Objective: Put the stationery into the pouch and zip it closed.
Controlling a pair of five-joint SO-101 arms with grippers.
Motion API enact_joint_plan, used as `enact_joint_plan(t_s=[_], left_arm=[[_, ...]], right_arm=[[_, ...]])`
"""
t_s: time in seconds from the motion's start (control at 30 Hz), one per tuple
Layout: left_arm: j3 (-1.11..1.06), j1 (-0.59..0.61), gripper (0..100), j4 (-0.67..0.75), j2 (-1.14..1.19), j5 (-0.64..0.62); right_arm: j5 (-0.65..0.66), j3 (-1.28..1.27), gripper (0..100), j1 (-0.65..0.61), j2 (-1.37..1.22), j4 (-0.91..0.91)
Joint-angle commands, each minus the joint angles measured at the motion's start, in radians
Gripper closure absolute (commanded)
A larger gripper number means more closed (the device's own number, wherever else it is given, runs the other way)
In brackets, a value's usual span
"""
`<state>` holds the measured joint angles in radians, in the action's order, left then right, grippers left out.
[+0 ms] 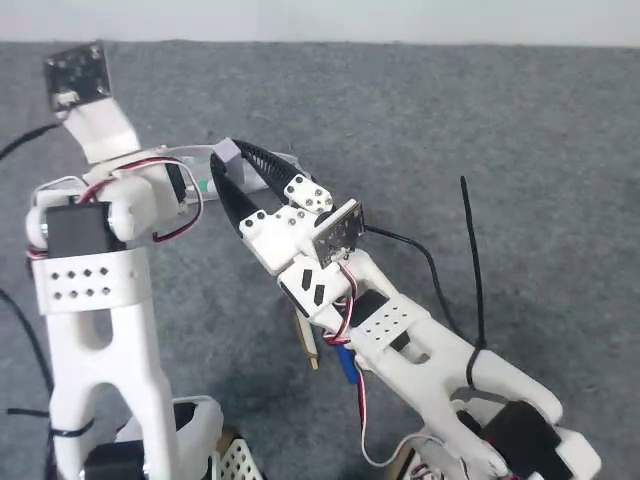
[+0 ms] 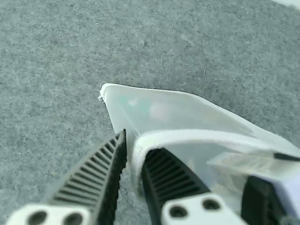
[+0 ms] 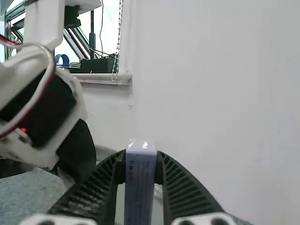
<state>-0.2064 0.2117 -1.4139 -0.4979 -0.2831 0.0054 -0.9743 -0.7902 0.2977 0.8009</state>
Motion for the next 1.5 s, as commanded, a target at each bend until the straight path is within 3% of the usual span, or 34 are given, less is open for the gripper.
enact_joint_plan(t_s=[0.0, 0.2, 0.77, 0.9, 1.1, 1.47], left_arm=[[0.050, -0.005, 99, -0.005, -0.008, 0.008], [0.050, -0.005, 99, -0.005, -0.005, 0.008], [0.050, -0.003, 99, -0.005, -0.002, 0.008], [0.050, 0.015, 99, -0.003, -0.003, 0.008], [0.050, 0.029, 99, -0.002, -0.005, 0.008], [0.028, 0.057, 99, 0.014, -0.008, 0.008]], right_arm=[[0.011, 0.055, 98.0, 0.010, 0.013, 0.013], [0.011, 0.006, 81.6, -0.027, 0.013, 0.012], [0.011, -0.057, 81.5, -0.035, 0.038, 0.004], [0.008, -0.074, 81.5, -0.033, 0.163, -0.179], [-0.158, -0.068, 81.5, -0.033, 0.415, -0.556], [-0.155, 0.032, 81.5, -0.031, 0.598, -0.995]])
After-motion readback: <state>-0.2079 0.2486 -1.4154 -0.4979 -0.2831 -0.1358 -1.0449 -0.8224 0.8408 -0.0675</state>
